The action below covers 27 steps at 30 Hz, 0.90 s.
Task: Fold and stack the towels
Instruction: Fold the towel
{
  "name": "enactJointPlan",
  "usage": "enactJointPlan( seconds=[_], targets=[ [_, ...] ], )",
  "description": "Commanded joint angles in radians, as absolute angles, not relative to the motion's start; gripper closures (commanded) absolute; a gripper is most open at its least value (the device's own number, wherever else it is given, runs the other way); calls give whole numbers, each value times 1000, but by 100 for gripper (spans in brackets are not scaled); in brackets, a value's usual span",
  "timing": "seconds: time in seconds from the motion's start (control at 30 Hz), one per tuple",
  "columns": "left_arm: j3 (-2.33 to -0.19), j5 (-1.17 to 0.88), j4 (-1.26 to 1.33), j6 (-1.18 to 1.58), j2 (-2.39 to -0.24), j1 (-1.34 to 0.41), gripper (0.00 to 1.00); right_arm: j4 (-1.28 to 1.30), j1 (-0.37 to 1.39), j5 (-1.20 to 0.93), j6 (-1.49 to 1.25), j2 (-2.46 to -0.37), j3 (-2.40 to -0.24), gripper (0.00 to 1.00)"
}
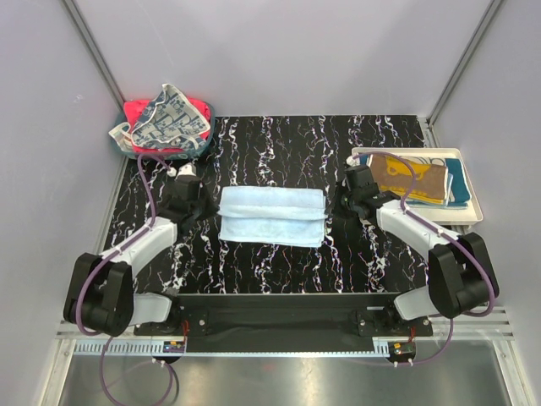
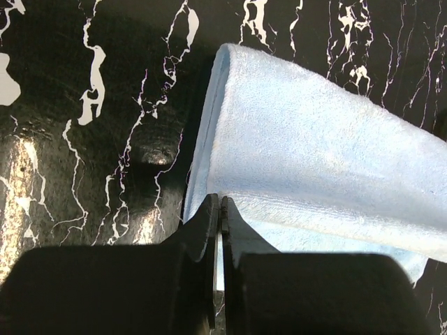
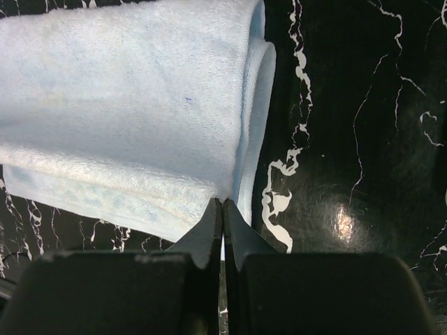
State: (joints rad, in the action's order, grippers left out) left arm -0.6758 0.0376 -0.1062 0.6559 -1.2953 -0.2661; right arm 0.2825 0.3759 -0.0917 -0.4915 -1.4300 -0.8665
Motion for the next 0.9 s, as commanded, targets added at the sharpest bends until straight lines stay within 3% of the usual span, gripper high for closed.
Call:
enactJointPlan(
  seconds=[0.0, 0.87],
  targets=[
    [-658, 71, -75, 646, -1243, -262, 100, 270, 391, -74, -511, -1384, -842, 100],
    [-551, 34, -57, 647, -1181, -264, 100, 256, 400, -75, -529, -1313, -735, 100]
  ],
)
